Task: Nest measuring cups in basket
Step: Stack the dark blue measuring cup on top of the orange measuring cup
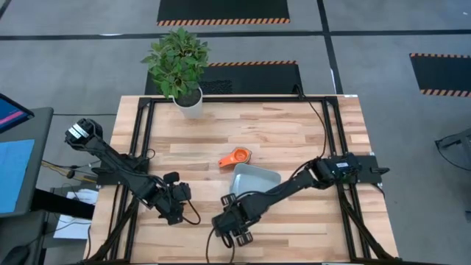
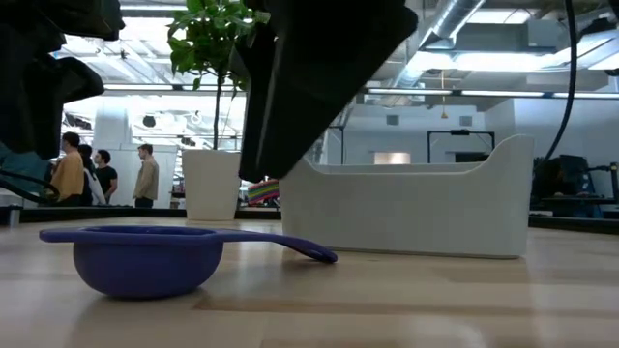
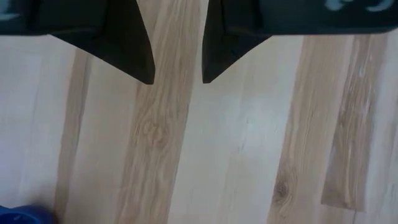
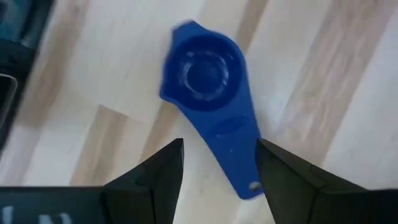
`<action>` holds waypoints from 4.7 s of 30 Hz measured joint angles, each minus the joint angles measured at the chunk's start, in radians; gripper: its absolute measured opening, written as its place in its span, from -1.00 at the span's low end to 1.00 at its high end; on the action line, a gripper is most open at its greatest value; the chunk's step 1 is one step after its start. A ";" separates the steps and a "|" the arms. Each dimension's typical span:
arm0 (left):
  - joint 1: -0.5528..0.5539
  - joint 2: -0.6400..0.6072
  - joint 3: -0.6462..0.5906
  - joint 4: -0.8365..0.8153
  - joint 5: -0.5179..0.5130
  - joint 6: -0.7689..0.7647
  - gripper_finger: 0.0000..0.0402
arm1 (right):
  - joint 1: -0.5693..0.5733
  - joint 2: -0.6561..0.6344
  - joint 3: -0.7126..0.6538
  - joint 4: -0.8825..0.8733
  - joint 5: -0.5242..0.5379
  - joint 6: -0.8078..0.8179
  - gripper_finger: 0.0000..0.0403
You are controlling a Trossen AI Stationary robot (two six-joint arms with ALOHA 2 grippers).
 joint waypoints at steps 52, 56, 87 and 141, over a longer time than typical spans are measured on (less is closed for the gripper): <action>0.042 0.000 0.000 0.007 -0.026 -0.046 -0.38 | -0.066 0.013 -0.090 0.155 -0.051 -0.272 0.29; 0.042 0.000 0.000 0.007 -0.026 -0.045 -0.38 | -0.066 0.013 -0.090 0.154 -0.051 -0.273 0.29; 0.042 0.000 0.000 0.007 -0.054 -0.043 -0.38 | -0.076 0.067 -0.067 0.152 -0.056 -0.271 0.29; 0.063 0.000 0.000 -0.252 -0.045 -0.086 -0.38 | -0.087 0.070 -0.013 0.055 -0.078 -0.019 -0.08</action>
